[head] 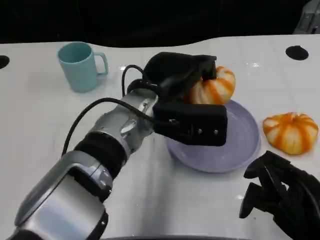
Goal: Grasp the bread from the table and place it into the plate.
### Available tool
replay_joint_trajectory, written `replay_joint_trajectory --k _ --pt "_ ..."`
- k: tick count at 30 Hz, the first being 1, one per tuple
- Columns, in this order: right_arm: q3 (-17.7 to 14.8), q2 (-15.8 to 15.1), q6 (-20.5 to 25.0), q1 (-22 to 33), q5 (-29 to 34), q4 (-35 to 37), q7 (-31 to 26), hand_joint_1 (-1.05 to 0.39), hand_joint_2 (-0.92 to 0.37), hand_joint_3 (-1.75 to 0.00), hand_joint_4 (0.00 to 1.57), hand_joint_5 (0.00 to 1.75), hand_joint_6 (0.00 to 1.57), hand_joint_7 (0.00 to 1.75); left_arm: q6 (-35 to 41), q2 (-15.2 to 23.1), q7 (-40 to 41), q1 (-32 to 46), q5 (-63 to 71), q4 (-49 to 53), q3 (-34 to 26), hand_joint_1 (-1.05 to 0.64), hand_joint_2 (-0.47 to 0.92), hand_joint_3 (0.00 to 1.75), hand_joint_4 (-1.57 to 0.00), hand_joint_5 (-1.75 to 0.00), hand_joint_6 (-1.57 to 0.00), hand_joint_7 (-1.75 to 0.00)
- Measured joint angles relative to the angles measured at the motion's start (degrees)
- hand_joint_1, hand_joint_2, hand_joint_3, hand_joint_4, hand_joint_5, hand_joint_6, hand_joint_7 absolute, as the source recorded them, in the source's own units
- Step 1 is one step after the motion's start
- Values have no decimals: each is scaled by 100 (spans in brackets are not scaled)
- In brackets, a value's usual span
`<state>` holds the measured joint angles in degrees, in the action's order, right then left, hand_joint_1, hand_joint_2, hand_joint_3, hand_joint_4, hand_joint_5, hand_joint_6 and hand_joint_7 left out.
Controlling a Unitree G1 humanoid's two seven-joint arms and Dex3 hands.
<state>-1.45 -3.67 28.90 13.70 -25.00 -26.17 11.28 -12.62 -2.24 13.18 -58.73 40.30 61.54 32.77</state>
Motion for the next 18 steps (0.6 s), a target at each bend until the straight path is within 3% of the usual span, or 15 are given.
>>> replay_joint_trajectory --k 5,6,8,12,18 --pt "11 5 1 2 0 -14 -1 -44 -92 -43 65 175 48 163 207 -226 -147 -31 -5 226 75 -23 74 66 -85 -175 -86 -83" --pt "13 7 1 2 0 -20 -3 -44 -92 -43 65 175 48 163 244 -270 -172 -35 -9 255 77 -23 76 63 -83 -175 -86 -74" --pt "21 7 1 3 4 -37 -15 -44 -92 -43 65 175 48 163 334 -361 -270 -59 -12 328 88 -24 84 53 -80 -175 -87 -53" --pt "32 8 0 7 11 -57 -31 -44 -92 -43 64 175 47 164 507 -508 -425 -86 -7 453 138 -25 88 38 -84 -175 -92 -44" --pt "42 10 0 12 11 -60 -36 -44 -92 -42 64 175 47 165 612 -627 -461 -110 28 595 205 -29 90 5 -70 -167 -100 -26"
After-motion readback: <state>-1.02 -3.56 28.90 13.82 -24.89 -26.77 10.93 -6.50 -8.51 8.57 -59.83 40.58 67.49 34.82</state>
